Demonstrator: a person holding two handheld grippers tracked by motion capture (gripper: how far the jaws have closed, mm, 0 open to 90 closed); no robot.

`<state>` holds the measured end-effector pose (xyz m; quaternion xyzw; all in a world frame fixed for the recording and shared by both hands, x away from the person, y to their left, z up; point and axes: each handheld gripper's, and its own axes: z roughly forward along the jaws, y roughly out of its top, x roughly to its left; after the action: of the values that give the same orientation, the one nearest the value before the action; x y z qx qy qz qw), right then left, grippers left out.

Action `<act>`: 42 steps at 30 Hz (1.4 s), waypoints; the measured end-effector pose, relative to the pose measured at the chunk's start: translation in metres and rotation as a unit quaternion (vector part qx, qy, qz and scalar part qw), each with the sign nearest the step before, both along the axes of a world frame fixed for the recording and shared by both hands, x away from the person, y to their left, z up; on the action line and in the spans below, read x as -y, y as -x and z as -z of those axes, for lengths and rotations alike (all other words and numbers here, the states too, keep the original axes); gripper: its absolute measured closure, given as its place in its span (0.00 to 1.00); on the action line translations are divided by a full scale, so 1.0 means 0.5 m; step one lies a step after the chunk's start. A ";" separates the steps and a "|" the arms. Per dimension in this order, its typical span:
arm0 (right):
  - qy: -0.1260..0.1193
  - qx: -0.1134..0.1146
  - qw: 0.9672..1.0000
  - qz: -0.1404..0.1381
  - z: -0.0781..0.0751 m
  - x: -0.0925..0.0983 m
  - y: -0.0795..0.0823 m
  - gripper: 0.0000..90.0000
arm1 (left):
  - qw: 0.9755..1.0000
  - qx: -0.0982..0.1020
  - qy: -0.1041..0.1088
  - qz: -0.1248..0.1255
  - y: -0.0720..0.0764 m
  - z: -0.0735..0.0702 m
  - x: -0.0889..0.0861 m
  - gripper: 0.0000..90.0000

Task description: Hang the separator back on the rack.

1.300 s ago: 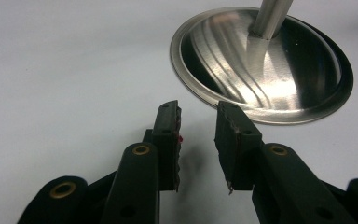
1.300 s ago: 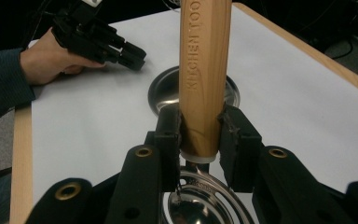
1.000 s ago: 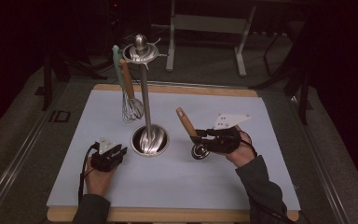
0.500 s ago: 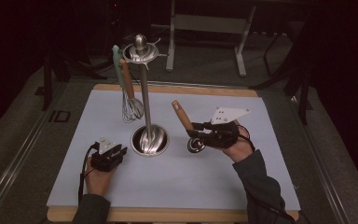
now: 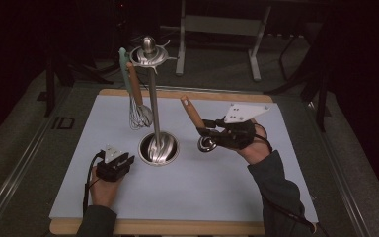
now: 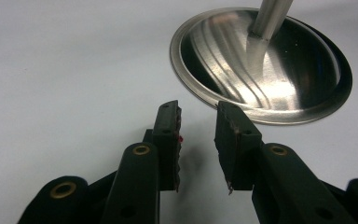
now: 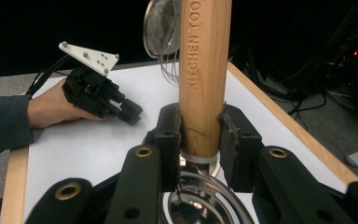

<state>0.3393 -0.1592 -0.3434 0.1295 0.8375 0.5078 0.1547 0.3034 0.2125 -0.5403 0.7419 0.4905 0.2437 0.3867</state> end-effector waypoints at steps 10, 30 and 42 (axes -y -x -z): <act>-0.011 0.016 1.000 -0.006 -0.026 -0.017 0.009 0.79 | 1.000 0.000 0.000 0.000 0.000 0.000 0.000 0.78; -0.027 0.042 0.999 -0.017 -0.075 -0.054 0.017 0.79 | 1.000 -0.001 -0.002 0.001 0.000 0.000 0.000 0.78; -0.049 0.047 0.998 -0.020 -0.095 -0.087 0.006 0.79 | 1.000 -0.001 -0.001 0.002 0.000 0.000 0.000 0.78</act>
<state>0.3363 -0.1158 -0.2961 0.0961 0.8061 0.5566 0.1766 0.3036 0.2123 -0.5403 0.7435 0.4893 0.2430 0.3856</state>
